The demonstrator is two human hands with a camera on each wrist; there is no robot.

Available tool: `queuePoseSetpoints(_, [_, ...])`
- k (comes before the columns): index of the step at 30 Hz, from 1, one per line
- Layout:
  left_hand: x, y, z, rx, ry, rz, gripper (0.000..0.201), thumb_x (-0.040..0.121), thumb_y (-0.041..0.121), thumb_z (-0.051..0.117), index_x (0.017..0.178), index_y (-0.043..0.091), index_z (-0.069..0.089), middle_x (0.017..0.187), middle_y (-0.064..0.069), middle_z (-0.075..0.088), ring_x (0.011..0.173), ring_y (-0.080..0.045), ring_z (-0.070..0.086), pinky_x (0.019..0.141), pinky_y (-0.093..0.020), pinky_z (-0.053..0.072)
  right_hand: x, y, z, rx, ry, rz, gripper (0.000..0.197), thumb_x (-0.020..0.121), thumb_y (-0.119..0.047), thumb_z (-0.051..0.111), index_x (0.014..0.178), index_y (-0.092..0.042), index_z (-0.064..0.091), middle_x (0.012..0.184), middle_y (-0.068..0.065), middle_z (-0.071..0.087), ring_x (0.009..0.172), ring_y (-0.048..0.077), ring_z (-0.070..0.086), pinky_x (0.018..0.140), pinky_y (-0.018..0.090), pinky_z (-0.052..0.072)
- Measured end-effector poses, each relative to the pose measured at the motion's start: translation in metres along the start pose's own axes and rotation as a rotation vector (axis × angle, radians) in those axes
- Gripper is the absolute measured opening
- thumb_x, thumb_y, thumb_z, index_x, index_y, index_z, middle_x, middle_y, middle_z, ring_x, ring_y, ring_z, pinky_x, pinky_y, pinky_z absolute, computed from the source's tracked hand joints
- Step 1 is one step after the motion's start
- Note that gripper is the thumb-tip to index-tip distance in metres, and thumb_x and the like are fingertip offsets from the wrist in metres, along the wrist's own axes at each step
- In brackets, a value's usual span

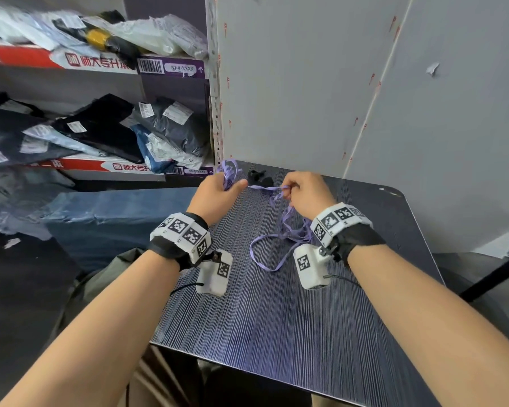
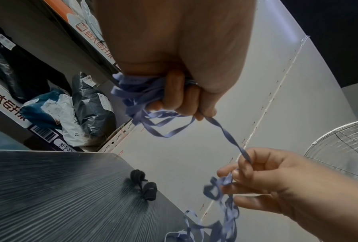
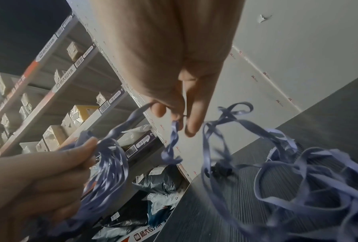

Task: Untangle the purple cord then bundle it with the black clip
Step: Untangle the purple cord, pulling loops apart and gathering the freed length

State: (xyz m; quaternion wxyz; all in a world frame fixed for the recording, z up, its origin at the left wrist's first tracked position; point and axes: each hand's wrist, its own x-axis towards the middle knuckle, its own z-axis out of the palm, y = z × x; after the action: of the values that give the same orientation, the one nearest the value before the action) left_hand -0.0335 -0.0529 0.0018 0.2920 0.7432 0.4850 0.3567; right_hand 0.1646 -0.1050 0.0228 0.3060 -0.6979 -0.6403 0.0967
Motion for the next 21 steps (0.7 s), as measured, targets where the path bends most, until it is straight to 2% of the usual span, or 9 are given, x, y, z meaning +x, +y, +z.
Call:
queuePoseSetpoints(3, [0.001, 0.004, -0.002, -0.011, 0.047, 0.020, 0.039, 0.093, 0.033, 0.054, 0.065, 0.011, 0.037, 0.058, -0.004, 0.034, 0.054, -0.016, 0.031, 0.053, -0.029, 0.024, 0.000, -0.003, 0.002, 0.020, -0.008, -0.011, 0.028, 0.077, 0.002, 0.040, 0.070, -0.016, 0.061, 0.072, 0.002, 0.065, 0.056, 0.011, 0.050, 0.062, 0.030, 0.045])
queuePoseSetpoints(6, [0.006, 0.007, -0.003, -0.011, 0.108, 0.025, 0.039, 0.093, 0.034, 0.053, 0.065, 0.010, 0.039, 0.057, -0.004, 0.035, 0.054, -0.017, 0.032, 0.051, -0.030, 0.024, 0.002, -0.009, -0.004, 0.077, 0.006, -0.040, 0.014, 0.083, -0.005, 0.048, 0.077, -0.012, 0.058, 0.062, 0.000, 0.052, 0.054, 0.010, 0.041, 0.058, 0.026, 0.036])
queuePoseSetpoints(8, [0.009, 0.010, -0.004, -0.009, 0.138, 0.032, 0.042, 0.093, 0.034, 0.053, 0.062, 0.011, 0.036, 0.054, 0.000, 0.032, 0.051, -0.017, 0.031, 0.048, -0.030, 0.022, 0.003, -0.012, -0.007, 0.101, -0.001, -0.041, 0.006, 0.084, -0.014, 0.053, 0.079, -0.015, 0.055, 0.058, -0.006, 0.046, 0.054, 0.008, 0.040, 0.056, 0.025, 0.035])
queuePoseSetpoints(11, [0.011, 0.019, -0.007, -0.001, 0.179, 0.035, 0.045, 0.093, 0.033, 0.053, 0.058, 0.017, 0.030, 0.053, 0.001, 0.033, 0.050, -0.014, 0.032, 0.047, -0.030, 0.022, 0.006, -0.016, -0.014, 0.012, -0.043, -0.092, 0.009, 0.084, -0.024, 0.060, 0.082, -0.016, 0.055, 0.061, -0.006, 0.050, 0.057, 0.014, 0.045, 0.056, 0.027, 0.035])
queuePoseSetpoints(13, [0.013, 0.024, -0.012, -0.010, 0.192, 0.038, 0.043, 0.093, 0.034, 0.053, 0.059, 0.016, 0.032, 0.056, 0.000, 0.037, 0.053, -0.015, 0.034, 0.048, -0.030, 0.024, 0.008, -0.019, -0.021, -0.108, -0.132, -0.140, 0.006, 0.086, -0.019, 0.059, 0.091, -0.016, 0.056, 0.061, -0.009, 0.048, 0.058, 0.014, 0.046, 0.057, 0.027, 0.035])
queuePoseSetpoints(15, [0.015, 0.027, -0.018, -0.032, 0.212, 0.034, 0.044, 0.093, 0.034, 0.054, 0.060, 0.015, 0.031, 0.056, -0.002, 0.035, 0.053, -0.017, 0.032, 0.050, -0.031, 0.025, 0.010, -0.021, -0.027, -0.192, -0.203, -0.162, 0.020, 0.088, -0.012, 0.053, 0.107, -0.017, 0.056, 0.062, -0.006, 0.048, 0.057, 0.017, 0.046, 0.056, 0.028, 0.037])
queuePoseSetpoints(18, [0.018, 0.041, -0.031, -0.037, 0.245, 0.040, 0.049, 0.093, 0.032, 0.054, 0.057, 0.016, 0.024, 0.053, -0.001, 0.027, 0.050, -0.017, 0.025, 0.048, -0.032, 0.019, 0.013, -0.027, -0.038, -0.255, -0.125, -0.196, 0.042, 0.091, -0.011, 0.051, 0.132, -0.022, 0.049, 0.096, 0.007, 0.062, 0.085, 0.025, 0.059, 0.078, 0.032, 0.045])
queuePoseSetpoints(19, [0.020, 0.049, -0.038, -0.047, 0.259, 0.044, 0.050, 0.093, 0.031, 0.054, 0.057, 0.017, 0.023, 0.053, -0.001, 0.025, 0.049, -0.016, 0.024, 0.047, -0.031, 0.018, 0.015, -0.031, -0.046, -0.244, -0.064, -0.207, 0.042, 0.093, -0.013, 0.051, 0.134, -0.022, 0.048, 0.110, 0.008, 0.061, 0.097, 0.026, 0.059, 0.084, 0.032, 0.044])
queuePoseSetpoints(21, [0.023, 0.068, -0.052, -0.049, 0.284, 0.064, 0.049, 0.093, 0.031, 0.055, 0.057, 0.016, 0.024, 0.053, -0.001, 0.027, 0.050, -0.018, 0.025, 0.048, -0.032, 0.018, 0.022, -0.041, -0.062, -0.201, 0.037, -0.197, 0.034, 0.093, -0.018, 0.053, 0.127, -0.018, 0.054, 0.119, 0.008, 0.059, 0.103, 0.025, 0.058, 0.087, 0.031, 0.042])
